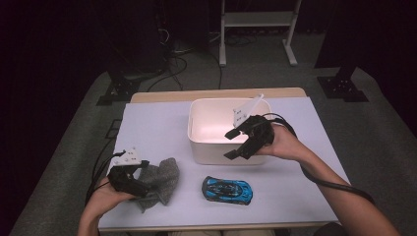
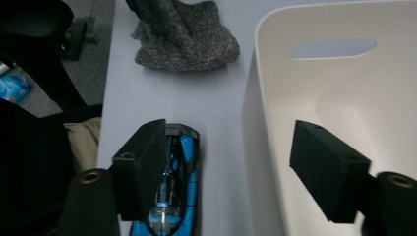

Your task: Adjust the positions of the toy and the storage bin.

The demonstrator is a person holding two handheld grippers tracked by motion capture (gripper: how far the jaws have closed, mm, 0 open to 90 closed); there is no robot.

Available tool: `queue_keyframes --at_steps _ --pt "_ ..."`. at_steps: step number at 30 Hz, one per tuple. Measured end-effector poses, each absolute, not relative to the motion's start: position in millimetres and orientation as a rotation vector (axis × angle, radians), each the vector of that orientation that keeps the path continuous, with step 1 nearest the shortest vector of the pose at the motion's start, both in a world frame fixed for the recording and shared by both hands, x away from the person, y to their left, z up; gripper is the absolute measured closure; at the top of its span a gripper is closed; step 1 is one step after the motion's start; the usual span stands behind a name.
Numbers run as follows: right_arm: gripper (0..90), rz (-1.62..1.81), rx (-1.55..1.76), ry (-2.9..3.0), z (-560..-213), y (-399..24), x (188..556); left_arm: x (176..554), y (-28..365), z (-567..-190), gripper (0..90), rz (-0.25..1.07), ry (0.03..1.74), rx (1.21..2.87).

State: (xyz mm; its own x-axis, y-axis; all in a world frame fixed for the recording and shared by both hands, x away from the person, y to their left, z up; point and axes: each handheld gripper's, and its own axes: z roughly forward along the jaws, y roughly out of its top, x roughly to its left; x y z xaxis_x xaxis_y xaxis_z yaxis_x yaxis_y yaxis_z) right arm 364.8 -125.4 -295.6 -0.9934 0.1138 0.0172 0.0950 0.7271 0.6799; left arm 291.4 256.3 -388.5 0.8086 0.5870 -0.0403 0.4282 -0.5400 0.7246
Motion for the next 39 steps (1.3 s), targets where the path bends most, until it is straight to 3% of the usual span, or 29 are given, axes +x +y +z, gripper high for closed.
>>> queue_keyframes --at_steps 6,13,26,39 --pt "21.8 1.185 0.130 2.862 -299 -135 336 291 256 -390 9.1 0.262 0.744 2.222" --pt "21.0 1.186 0.131 2.870 -326 -138 315 291 254 -391 9.1 0.257 0.733 2.229" --pt "18.1 1.108 0.107 2.971 -389 -118 313 291 253 -393 9.0 0.248 0.731 2.226" --pt "14.6 1.077 0.139 2.976 -421 -108 317 291 254 -392 9.0 0.254 0.731 2.225"
